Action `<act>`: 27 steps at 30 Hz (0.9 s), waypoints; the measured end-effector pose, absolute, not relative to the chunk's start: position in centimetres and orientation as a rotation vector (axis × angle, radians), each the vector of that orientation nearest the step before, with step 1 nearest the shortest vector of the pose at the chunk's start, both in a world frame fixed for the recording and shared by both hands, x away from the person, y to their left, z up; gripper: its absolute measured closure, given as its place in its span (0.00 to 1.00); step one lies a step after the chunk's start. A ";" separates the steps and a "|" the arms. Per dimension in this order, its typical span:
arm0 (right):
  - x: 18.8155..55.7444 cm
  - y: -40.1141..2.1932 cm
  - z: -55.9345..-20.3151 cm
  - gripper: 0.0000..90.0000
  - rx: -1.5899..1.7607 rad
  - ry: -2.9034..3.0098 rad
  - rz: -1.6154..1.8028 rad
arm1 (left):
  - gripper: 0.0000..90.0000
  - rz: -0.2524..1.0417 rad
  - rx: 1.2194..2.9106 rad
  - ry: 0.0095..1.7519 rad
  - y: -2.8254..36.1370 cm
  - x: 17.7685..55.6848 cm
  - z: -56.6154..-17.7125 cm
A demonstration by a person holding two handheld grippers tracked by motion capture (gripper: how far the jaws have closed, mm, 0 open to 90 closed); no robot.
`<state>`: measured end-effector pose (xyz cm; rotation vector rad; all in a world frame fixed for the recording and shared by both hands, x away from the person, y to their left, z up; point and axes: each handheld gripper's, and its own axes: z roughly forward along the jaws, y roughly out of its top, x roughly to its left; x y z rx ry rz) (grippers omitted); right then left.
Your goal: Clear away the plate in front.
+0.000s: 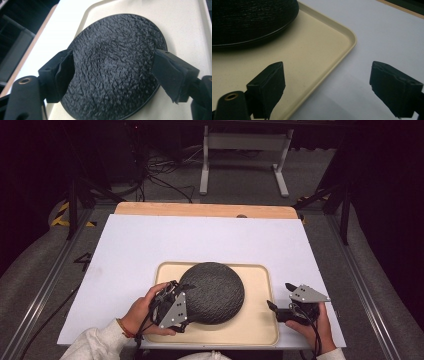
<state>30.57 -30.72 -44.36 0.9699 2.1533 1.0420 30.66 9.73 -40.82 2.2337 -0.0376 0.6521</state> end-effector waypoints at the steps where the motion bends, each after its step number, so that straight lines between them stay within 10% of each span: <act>1: 30.6 -30.7 -44.4 0.15 0.969 2.152 1.042 | 0.20 0.637 2.230 -0.034 9.9 30.8 -40.8; 27: 30.4 -30.8 -44.2 0.15 0.960 2.151 1.043 | 0.12 0.702 2.245 0.197 16.4 33.3 -40.7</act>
